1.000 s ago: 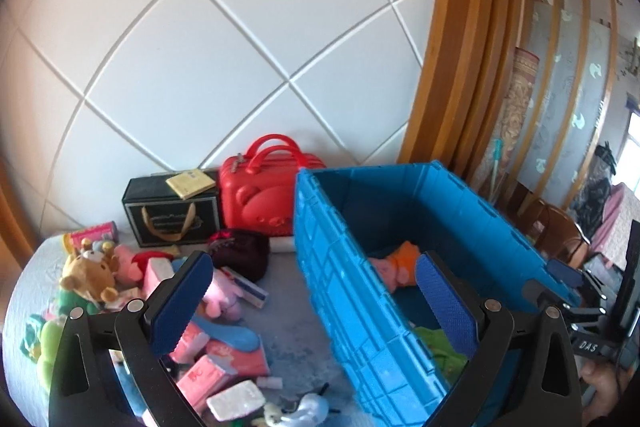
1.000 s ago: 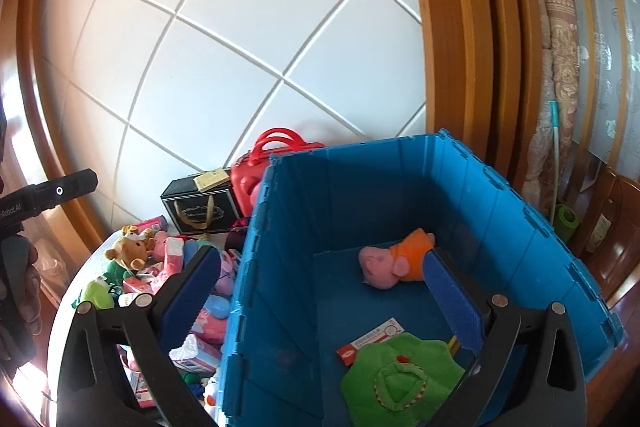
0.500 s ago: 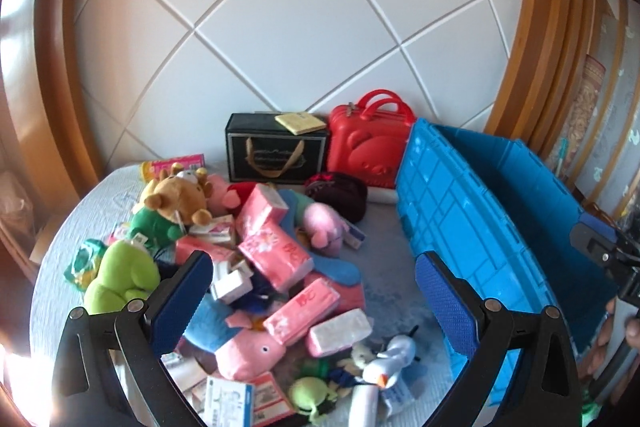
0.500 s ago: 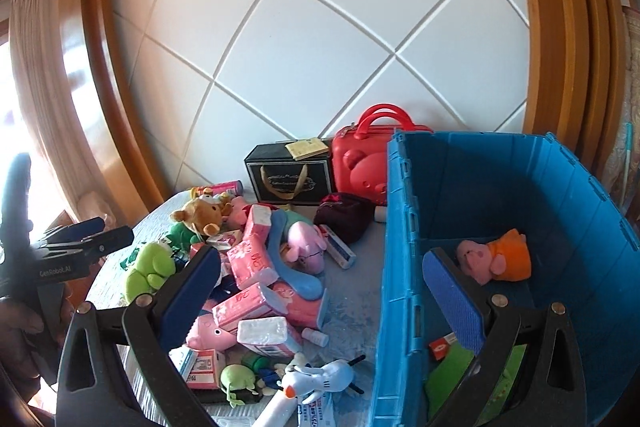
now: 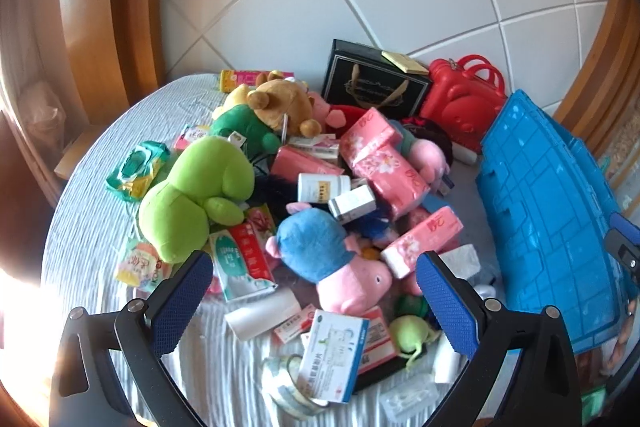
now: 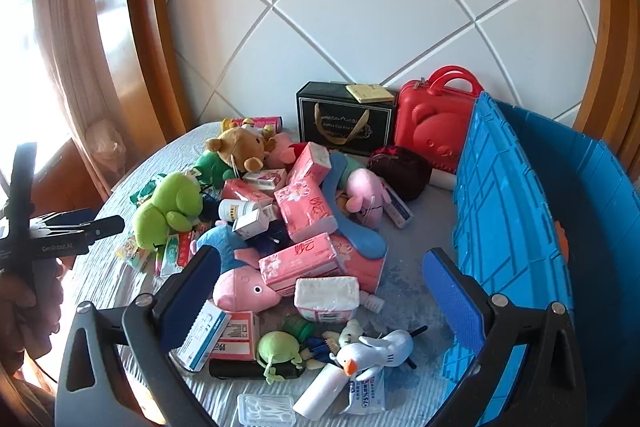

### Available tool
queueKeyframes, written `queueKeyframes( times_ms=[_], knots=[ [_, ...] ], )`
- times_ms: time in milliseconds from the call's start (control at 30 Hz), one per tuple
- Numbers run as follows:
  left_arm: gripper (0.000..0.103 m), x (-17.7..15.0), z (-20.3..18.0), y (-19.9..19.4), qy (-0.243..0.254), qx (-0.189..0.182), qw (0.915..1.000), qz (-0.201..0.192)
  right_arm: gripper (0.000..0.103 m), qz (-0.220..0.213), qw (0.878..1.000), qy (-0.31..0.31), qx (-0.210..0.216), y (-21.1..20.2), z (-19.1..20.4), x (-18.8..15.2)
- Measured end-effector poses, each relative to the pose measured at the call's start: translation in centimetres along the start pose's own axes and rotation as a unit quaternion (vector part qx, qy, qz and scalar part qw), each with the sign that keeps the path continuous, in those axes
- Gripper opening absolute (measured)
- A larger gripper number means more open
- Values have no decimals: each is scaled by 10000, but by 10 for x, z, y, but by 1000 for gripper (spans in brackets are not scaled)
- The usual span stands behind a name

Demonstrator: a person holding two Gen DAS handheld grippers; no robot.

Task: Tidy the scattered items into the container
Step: 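Move both tools back over the pile toward the medicine boxes, then reach the left tool to the white medicine box while the right tool reaches the white paper tube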

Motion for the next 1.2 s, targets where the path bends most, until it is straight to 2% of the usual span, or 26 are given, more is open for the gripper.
queueKeyframes(
  times_ms=[133,300,533,767,867,967,1200],
  knots=[
    [102,-4,17,11,268,108,9995,88,103,196,9997,-52,100,20,24,-3],
    [102,-17,37,37,631,275,9972,293,103,567,9980,205,167,48,39,-17],
    [102,-47,28,70,1218,-111,9896,757,103,860,9957,338,119,73,53,-42],
    [102,-86,-10,105,1831,-478,9726,1347,103,1443,9855,854,-267,96,34,-100],
    [102,-100,-11,124,1805,-393,9693,1620,103,1706,9800,953,-381,104,26,-123],
    [102,-116,-7,143,1779,-145,9659,1874,103,1969,9705,1363,-278,117,17,-151],
    [102,-135,-7,164,1750,13,9604,2168,103,2438,9537,1743,-245,153,17,-194]
  ],
)
Point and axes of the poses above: each gripper's, at about its wrist camera, not at the fingertips, and y roughly the way its jaws point, z to its left, x to its top, the point moved 1 cm from there along y, roughly the way its jaws point, and after that the axes turned 13 degrees about -y, right-handed, at the moved point
